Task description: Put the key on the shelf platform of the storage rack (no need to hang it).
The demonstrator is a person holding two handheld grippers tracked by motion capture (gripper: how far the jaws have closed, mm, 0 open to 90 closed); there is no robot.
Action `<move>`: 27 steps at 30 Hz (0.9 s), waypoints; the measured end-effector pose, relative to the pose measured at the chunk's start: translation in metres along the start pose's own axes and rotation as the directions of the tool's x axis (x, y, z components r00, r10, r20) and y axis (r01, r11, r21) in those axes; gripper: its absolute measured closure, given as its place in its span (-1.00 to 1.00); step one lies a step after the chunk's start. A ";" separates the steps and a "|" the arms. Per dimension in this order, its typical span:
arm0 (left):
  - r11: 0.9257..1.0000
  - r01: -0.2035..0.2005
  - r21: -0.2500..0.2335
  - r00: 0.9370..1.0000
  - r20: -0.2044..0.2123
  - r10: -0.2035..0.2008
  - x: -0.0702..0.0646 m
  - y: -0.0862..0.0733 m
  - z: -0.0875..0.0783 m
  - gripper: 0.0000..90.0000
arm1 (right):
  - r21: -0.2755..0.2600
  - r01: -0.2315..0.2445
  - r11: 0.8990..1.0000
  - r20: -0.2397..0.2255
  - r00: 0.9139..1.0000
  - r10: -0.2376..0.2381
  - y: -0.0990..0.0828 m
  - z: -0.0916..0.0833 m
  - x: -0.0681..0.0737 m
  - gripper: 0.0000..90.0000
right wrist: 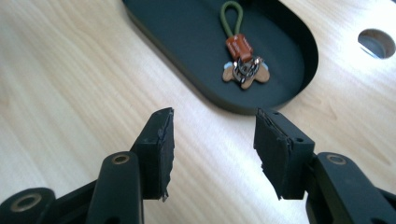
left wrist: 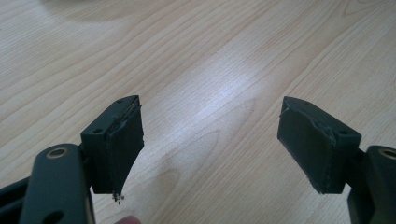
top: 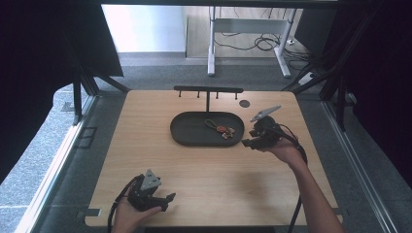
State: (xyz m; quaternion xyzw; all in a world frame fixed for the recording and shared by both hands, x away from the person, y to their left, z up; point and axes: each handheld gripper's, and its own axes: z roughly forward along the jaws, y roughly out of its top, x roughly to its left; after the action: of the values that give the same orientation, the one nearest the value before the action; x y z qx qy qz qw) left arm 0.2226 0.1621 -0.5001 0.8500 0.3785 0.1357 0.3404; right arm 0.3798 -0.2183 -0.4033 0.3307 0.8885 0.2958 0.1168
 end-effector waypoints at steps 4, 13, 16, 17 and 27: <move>1.000 -0.005 0.009 1.000 0.001 0.005 -0.001 0.000 0.002 -0.49 | -0.019 -0.017 1.000 -0.005 1.000 0.016 -0.021 -0.006 0.001 0.06; 1.000 -0.004 0.013 1.000 -0.008 0.004 0.000 -0.001 0.003 -0.49 | -0.038 -0.039 0.999 -0.002 0.999 0.039 -0.064 -0.014 0.006 0.02; 1.000 -0.005 0.016 1.000 -0.013 0.005 0.000 -0.001 0.003 -0.49 | -0.049 -0.048 0.998 0.016 0.999 0.049 -0.080 -0.012 0.010 0.01; 1.000 -0.003 0.013 1.000 -0.013 0.003 0.000 -0.001 0.002 -0.49 | -0.058 -0.058 0.997 0.018 0.998 0.059 -0.086 -0.010 0.012 0.01; 1.000 -0.009 0.024 1.000 -0.009 0.009 -0.001 -0.001 0.006 -0.49 | -0.091 -0.074 0.993 0.006 0.997 0.074 -0.113 0.006 0.026 0.01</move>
State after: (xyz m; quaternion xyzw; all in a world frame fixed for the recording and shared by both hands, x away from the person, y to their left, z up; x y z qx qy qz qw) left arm 0.2243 0.1584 -0.5052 0.8550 0.3780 0.1368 0.3278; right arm 0.3043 -0.2672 -0.4763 0.3591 0.8608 0.3385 0.1246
